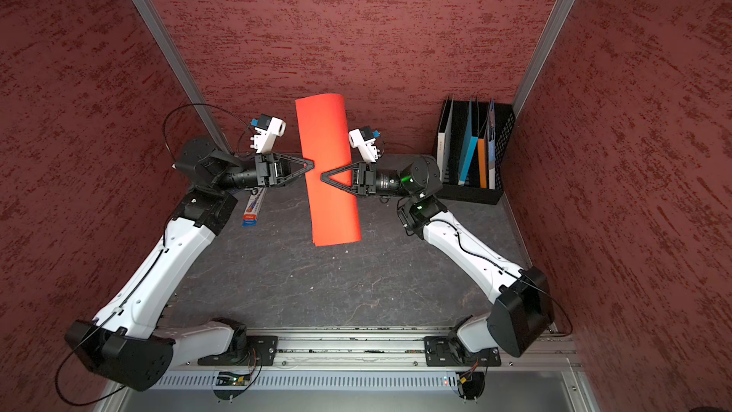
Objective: Fold the rectangular paper in half along the long edge
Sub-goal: Fold the paper.
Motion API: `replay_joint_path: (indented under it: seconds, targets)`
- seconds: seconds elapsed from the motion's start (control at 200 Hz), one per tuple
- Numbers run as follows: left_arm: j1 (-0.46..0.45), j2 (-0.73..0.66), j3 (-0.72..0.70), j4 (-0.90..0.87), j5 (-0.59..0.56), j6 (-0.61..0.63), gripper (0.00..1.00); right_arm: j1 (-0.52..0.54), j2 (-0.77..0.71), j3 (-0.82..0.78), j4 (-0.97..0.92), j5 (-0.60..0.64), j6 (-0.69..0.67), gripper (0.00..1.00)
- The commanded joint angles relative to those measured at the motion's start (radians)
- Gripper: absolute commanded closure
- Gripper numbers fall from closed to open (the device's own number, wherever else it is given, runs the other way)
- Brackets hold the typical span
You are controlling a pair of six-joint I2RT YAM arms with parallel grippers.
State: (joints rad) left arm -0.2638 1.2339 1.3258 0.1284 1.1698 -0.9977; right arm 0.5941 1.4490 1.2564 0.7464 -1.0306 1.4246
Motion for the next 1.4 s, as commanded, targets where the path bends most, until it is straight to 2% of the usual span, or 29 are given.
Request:
replay_joint_path:
  seconds: [0.0, 0.165, 0.381, 0.521, 0.716, 0.947, 1.222, 1.393]
  targets:
    - [0.001, -0.021, 0.029, 0.017, 0.003, 0.001, 0.56, 0.0, 0.002, -0.006, 0.081, -0.025, 0.042, 0.59]
    - [0.001, -0.019, 0.04, 0.014, 0.008, 0.003, 0.62, 0.0, 0.002, -0.016, 0.122, -0.049, 0.083, 0.59]
    - [-0.001, -0.018, 0.05, 0.014, 0.008, 0.004, 0.65, 0.0, 0.002, -0.019, 0.2, -0.058, 0.138, 0.58]
    - [-0.006, -0.023, 0.054, 0.014, 0.009, 0.002, 0.83, -0.001, 0.002, -0.018, 0.181, -0.062, 0.128, 0.58]
    - [-0.011, -0.026, 0.049, 0.012, 0.004, 0.004, 0.89, 0.001, 0.002, -0.018, 0.143, -0.07, 0.106, 0.57]
    - [-0.015, -0.022, 0.055, 0.013, 0.002, 0.005, 1.0, 0.001, -0.044, -0.015, -0.107, -0.077, -0.067, 0.54]
    - [-0.015, -0.022, 0.054, 0.005, 0.001, 0.005, 1.0, -0.004, -0.098, 0.031, -0.411, -0.038, -0.271, 0.43]
    - [-0.025, -0.023, 0.052, -0.052, 0.0, 0.039, 1.0, -0.01, -0.126, 0.138, -0.655, 0.001, -0.44, 0.36]
